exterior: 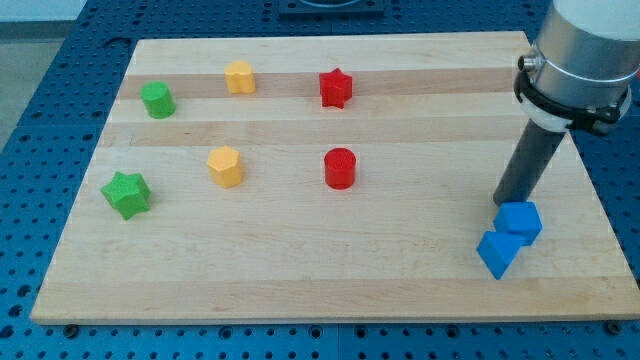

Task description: Move the red circle to the left side of the blue triangle

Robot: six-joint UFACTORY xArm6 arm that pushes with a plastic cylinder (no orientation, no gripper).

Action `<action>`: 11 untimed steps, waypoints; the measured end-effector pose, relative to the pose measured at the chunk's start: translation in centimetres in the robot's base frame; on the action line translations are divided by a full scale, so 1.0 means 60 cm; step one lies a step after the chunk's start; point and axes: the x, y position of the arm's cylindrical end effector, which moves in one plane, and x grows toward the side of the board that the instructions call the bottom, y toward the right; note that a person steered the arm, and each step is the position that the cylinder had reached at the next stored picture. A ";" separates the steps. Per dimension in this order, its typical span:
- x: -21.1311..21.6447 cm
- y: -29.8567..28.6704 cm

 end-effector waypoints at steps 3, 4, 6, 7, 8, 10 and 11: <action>-0.111 -0.192; -0.109 -0.260; -0.022 -0.255; -0.114 -0.268; -0.171 -0.308; -0.007 -0.296; 0.038 -0.266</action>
